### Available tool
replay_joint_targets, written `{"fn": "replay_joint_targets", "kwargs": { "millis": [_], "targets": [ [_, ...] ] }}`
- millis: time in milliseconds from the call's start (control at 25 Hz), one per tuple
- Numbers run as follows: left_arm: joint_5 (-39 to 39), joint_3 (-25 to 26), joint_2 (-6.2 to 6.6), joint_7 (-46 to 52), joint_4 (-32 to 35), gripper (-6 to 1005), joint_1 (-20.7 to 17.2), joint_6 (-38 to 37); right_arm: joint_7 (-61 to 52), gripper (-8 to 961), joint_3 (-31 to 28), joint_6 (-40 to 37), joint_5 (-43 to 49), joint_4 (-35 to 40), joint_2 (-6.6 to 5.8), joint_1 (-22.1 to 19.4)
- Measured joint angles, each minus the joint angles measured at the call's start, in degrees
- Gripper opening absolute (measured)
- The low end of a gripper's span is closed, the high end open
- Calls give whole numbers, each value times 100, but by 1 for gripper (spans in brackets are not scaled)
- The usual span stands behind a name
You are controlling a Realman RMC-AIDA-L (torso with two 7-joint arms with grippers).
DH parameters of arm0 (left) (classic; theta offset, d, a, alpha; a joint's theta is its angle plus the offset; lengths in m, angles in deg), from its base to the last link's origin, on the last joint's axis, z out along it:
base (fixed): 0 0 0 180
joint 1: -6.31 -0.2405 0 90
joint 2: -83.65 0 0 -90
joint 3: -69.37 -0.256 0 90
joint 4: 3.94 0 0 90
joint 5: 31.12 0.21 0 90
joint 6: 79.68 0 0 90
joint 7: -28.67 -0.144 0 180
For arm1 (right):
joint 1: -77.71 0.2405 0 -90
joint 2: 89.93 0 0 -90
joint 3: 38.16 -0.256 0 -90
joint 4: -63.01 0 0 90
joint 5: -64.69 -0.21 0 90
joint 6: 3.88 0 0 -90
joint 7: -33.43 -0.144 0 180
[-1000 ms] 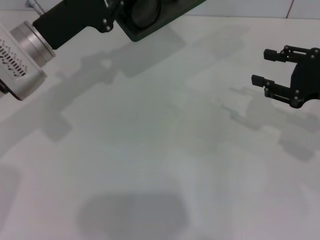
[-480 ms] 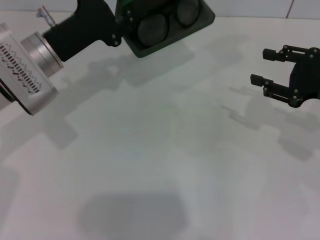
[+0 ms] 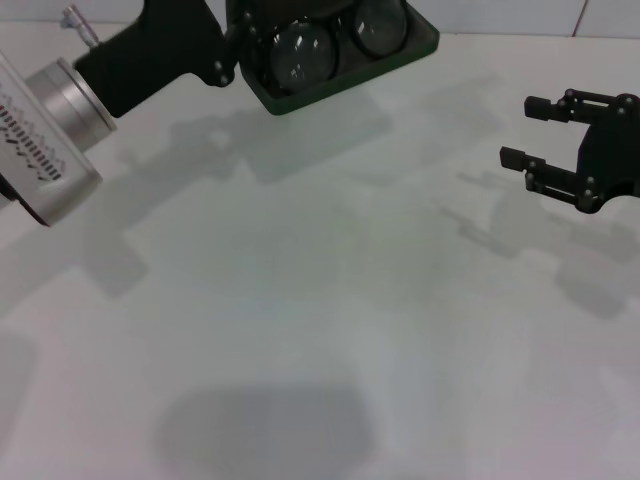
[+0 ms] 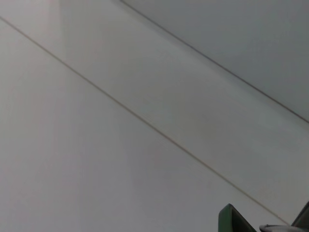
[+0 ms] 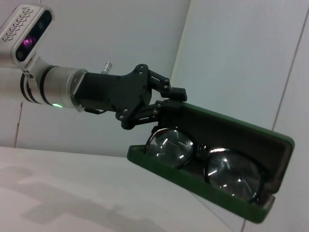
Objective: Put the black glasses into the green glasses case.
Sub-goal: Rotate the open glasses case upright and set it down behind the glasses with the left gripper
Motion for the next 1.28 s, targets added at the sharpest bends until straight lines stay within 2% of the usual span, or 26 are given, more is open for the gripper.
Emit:
{"fn": "replay_joint_targets", "kwargs": {
  "millis": [160, 400, 560, 640, 760, 880, 1000, 1120, 1280],
  "targets": [
    [-16, 2, -45, -194, 46, 176, 18, -68, 16, 543, -1, 4, 0, -4, -5, 7],
    [-557, 0, -16, -267, 61, 169, 8, -403, 31, 543, -34, 4, 7, -44, -6, 12],
    [-136, -6, 49, 213, 63, 166, 103, -327, 37, 543, -36, 4, 7, -112, -8, 26],
    [115, -6, -6, 166, 36, 164, 144, -231, 45, 543, -35, 4, 7, -146, -12, 45],
    [-143, 1, -27, 122, 37, 164, 141, -277, 46, 543, -36, 2, 7, -146, -14, 39],
    [-102, -2, 96, 373, 53, 163, 163, -344, 50, 543, -40, 2, 6, -146, -14, 25],
    [7, -6, 72, 363, 39, 160, 124, -337, 55, 543, -33, 1, 6, -166, -10, 23],
    [-241, -3, 46, 324, 28, 153, 97, -386, 89, 543, -34, -2, 7, -221, -8, 28],
    [190, -6, 68, 307, 65, 150, 78, -451, 107, 543, -40, -5, 4, -230, -6, 44]
  ]
}}
